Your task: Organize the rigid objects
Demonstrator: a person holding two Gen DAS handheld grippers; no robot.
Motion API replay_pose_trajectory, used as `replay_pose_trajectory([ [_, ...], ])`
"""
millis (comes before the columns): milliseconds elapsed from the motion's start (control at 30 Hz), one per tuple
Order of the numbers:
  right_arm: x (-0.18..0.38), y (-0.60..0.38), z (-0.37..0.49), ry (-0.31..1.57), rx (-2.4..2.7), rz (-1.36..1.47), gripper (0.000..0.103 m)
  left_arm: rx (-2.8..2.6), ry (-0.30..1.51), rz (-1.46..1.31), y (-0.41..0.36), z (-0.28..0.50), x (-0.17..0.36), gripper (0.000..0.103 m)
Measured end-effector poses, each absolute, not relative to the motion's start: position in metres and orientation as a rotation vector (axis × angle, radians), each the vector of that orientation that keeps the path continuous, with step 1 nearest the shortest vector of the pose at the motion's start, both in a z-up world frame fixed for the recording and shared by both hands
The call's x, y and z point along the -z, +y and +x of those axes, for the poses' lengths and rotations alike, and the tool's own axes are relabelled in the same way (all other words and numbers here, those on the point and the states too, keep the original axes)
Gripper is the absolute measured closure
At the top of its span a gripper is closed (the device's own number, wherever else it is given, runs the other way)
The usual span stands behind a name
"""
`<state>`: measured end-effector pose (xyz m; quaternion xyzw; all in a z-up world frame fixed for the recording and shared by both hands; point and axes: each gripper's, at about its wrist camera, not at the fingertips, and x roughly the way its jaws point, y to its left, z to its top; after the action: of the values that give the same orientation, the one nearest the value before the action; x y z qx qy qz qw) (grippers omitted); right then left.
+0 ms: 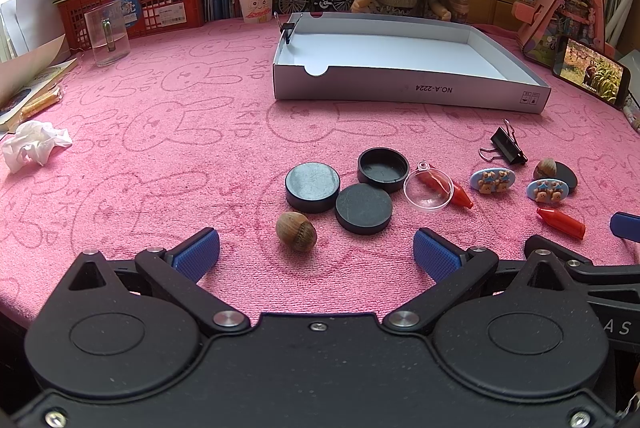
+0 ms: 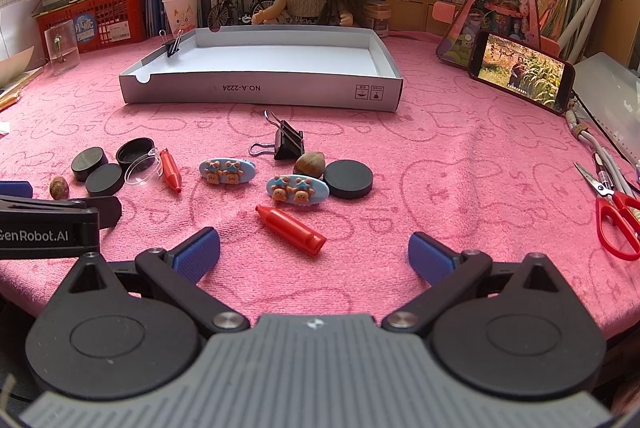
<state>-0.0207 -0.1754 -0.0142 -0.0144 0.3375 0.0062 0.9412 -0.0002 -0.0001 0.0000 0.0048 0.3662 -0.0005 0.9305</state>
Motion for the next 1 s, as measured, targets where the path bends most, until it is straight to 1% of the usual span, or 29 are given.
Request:
replay_pose_trajectory([
  [767,0.014,-0.174,-0.020,0.683,-0.015,-0.028,0.000,0.005,0.748,0.013,0.000,0.000,0.000,0.000],
  [900,0.016,-0.176,-0.025,0.642,-0.023,-0.031,0.000,0.031,0.710,0.024,0.007,-0.003,0.000,0.000],
  [1000,0.017,-0.179,-0.026,0.656,0.000,-0.021,0.000,0.021,0.709,0.022,0.011,-0.006,-0.002,0.001],
])
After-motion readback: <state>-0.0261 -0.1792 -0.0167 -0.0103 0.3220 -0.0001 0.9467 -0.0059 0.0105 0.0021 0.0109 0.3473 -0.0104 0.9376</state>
